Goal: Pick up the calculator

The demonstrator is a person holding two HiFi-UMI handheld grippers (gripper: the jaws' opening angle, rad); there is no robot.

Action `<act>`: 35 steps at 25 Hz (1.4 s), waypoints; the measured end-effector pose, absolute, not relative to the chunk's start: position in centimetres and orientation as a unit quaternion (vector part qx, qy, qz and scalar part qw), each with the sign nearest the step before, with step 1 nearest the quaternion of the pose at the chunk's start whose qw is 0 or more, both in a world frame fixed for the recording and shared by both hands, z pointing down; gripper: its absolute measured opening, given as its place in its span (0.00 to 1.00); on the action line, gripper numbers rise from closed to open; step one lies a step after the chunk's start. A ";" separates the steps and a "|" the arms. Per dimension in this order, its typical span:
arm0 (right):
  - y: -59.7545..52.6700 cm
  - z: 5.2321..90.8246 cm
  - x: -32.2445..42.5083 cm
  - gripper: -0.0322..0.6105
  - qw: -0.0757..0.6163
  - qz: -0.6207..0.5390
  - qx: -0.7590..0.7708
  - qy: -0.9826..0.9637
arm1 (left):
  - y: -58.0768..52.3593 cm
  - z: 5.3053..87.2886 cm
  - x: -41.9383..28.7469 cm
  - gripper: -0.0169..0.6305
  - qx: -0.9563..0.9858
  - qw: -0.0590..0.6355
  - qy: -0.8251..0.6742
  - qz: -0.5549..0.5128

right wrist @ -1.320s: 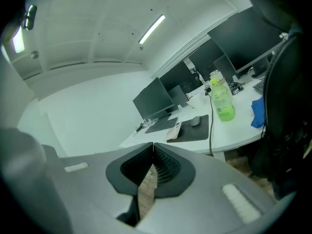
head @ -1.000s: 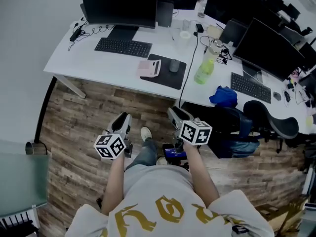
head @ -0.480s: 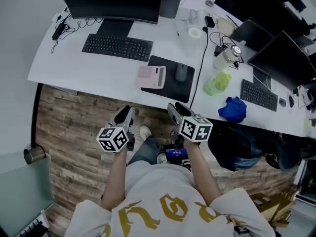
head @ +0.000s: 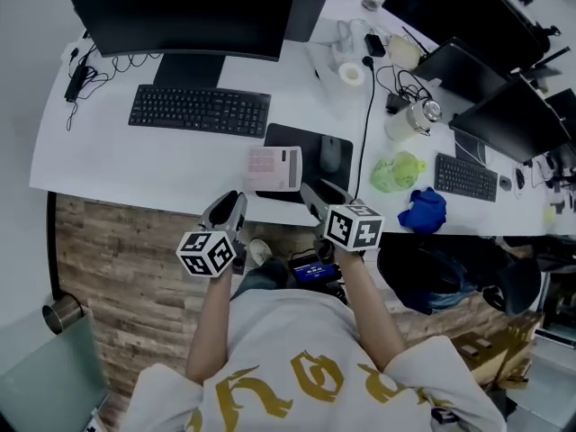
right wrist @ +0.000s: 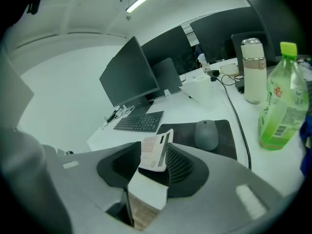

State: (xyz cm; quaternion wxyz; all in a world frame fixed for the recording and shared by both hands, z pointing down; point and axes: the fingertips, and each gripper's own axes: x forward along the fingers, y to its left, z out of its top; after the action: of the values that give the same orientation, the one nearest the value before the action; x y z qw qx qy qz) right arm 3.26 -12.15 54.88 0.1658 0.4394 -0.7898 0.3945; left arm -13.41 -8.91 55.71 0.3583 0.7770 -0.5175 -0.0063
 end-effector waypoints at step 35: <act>-19.1 62.3 1.0 0.39 0.182 0.483 0.385 -0.765 | -15.4 58.3 -14.3 0.13 0.769 0.355 -0.530 0.039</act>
State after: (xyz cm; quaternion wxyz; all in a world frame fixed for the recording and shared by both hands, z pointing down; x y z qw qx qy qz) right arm 0.98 -19.06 62.33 0.1815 0.3848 -0.7651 0.4834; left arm -14.32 -15.40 58.32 0.3554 0.7686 -0.5304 0.0394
